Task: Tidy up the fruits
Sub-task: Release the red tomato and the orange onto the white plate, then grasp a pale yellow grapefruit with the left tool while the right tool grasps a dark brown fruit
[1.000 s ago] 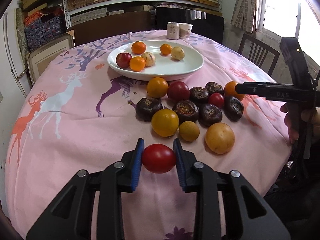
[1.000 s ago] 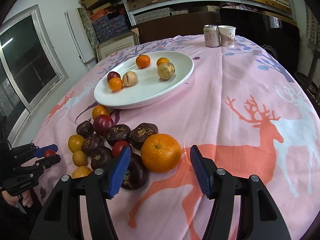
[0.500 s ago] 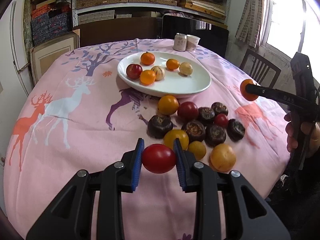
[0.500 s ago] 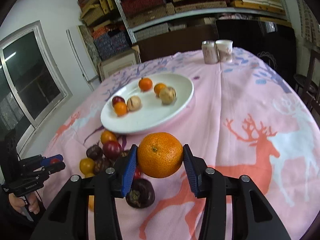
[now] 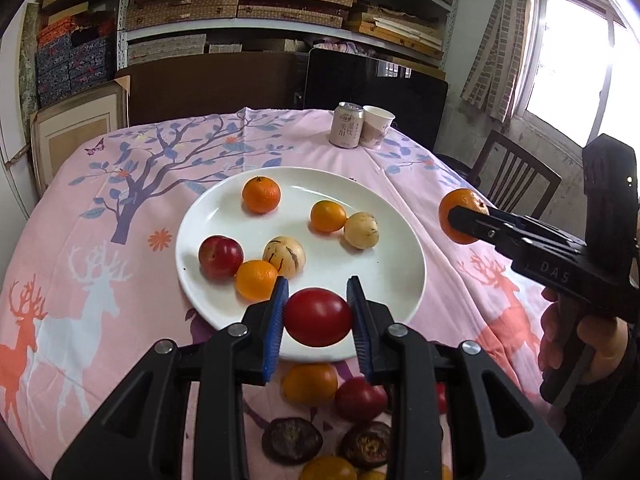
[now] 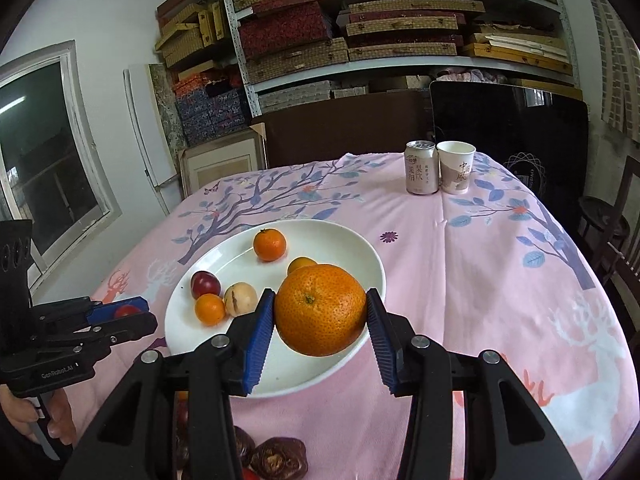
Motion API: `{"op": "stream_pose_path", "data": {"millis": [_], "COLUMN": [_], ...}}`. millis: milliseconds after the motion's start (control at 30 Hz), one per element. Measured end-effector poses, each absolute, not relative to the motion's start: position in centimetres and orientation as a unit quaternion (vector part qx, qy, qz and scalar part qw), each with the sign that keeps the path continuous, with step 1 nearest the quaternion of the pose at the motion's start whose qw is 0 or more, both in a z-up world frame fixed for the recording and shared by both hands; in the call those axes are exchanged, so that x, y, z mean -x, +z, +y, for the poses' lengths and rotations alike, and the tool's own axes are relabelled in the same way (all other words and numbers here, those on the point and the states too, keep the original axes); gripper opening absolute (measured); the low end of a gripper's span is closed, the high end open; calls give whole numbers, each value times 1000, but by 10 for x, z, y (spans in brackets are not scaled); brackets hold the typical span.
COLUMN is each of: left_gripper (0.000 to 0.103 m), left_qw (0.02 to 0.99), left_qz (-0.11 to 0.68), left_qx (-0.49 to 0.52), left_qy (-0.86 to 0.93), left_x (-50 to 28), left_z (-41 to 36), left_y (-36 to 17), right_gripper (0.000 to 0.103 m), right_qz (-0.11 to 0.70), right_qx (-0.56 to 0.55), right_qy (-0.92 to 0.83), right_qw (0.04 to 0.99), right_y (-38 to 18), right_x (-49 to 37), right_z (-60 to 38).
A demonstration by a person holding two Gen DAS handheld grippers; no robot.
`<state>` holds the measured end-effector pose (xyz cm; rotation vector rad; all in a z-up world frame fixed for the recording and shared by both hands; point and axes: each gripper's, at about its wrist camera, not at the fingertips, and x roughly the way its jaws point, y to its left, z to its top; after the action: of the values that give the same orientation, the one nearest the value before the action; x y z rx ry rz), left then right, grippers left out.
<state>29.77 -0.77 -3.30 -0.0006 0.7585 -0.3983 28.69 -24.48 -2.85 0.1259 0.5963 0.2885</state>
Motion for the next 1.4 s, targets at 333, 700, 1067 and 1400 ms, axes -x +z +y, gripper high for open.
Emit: {"op": "stream_pose_path", "data": {"millis": [333,700,1067,1400], "left_gripper": [73,83,83,82], "left_qw": [901,911,898,889], "left_qz": [399,369,397,390], "left_qx": [-3,-16,-45,-100], "left_qy": [-170,-185,-185,-217], "left_x": [-333,-227,-152,-126], "left_z": [-17,21,26,-16], "left_y": [-64,-41,-75,-78], "right_gripper": [65,68,68,42], "right_qz": [332,353,407,396], "right_qx": [-49,-46,13,19], "right_qy": [142,175,204,193], "right_qw": [931,918,890,898], "right_y": [-58,-48,-95,-102], "right_x": [-325,-228,-169,-166], "right_z": [-224,-252,-227,-221]}}
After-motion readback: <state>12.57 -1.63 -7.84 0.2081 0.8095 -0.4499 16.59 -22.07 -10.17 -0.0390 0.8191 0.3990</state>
